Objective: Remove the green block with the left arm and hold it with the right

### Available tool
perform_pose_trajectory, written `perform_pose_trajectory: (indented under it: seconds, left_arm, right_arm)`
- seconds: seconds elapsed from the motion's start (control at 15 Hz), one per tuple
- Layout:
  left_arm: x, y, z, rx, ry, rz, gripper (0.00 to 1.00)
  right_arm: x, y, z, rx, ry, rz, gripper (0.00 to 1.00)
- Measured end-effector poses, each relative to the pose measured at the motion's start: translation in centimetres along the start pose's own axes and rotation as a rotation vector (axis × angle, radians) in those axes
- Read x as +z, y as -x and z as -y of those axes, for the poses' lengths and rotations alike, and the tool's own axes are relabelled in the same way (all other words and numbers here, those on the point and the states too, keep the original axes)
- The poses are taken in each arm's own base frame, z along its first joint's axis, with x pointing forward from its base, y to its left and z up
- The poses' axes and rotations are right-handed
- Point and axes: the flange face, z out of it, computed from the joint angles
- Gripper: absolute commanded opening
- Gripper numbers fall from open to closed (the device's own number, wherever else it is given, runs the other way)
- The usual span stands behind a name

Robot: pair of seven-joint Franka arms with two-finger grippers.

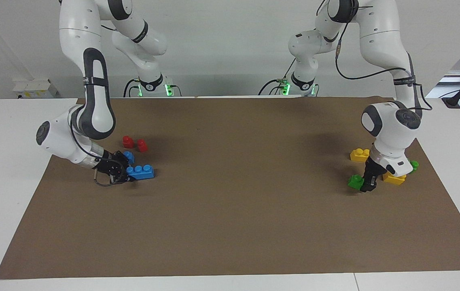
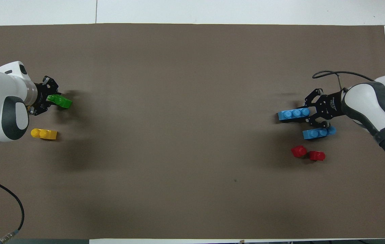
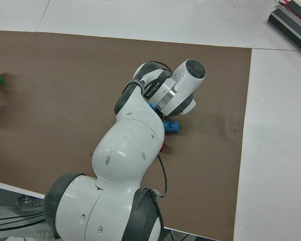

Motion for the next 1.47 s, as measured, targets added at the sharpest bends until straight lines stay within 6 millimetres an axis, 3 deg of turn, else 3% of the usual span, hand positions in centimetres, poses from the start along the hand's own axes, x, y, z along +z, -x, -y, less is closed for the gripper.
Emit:
perform_pose_trajectory:
  seconds: [0.07, 0.13, 0.2, 0.4, 0.53, 0.67, 0.87, 1.13, 1.47]
  left_arm:
    - [0.0, 0.1, -0.1, 0.003, 0.001, 0.001, 1.0]
    - [-0.2, 0.2, -0.3, 0.006, 0.004, 0.0, 1.0]
    - [-0.4, 0.1, -0.5, 0.008, 0.009, -0.003, 1.0]
    - [-1.8, -0.1, -0.9, 0.013, 0.016, -0.01, 1.0]
    - [-3.6, -0.2, -1.1, 0.048, 0.006, -0.009, 1.0]
    - [-5.8, 0.1, -1.1, 0.121, -0.014, 0.0, 1.0]
    - [-9.4, 0.9, -0.6, 0.29, -0.052, 0.022, 1.0]
    - [-14.7, 1.8, 0.7, 0.622, -0.101, 0.07, 1.0]
    - [-20.5, 4.3, 0.6, 0.847, -0.14, 0.13, 1.0]
  right_arm:
    - [0.2, 0.2, 0.1, -0.004, 0.003, 0.0, 0.48]
    - [0.2, 0.4, 0.1, -0.006, 0.003, 0.001, 0.71]
    - [0.2, 0.3, 0.1, -0.006, 0.003, 0.001, 0.78]
    - [-0.3, 0.5, 0.5, -0.011, -0.001, 0.002, 0.81]
    - [-1.9, 1.3, 1.4, -0.016, -0.004, 0.015, 0.81]
    - [-4.7, 2.8, 2.6, -0.03, -0.018, 0.024, 0.82]
    - [-9.8, 5.2, 3.2, -0.101, -0.057, -0.041, 0.99]
    - [-16.1, 10.1, 3.4, -0.309, -0.012, -0.183, 1.0]
    - [-22.1, 17.3, 3.1, -0.808, 0.1, -0.377, 1.0]
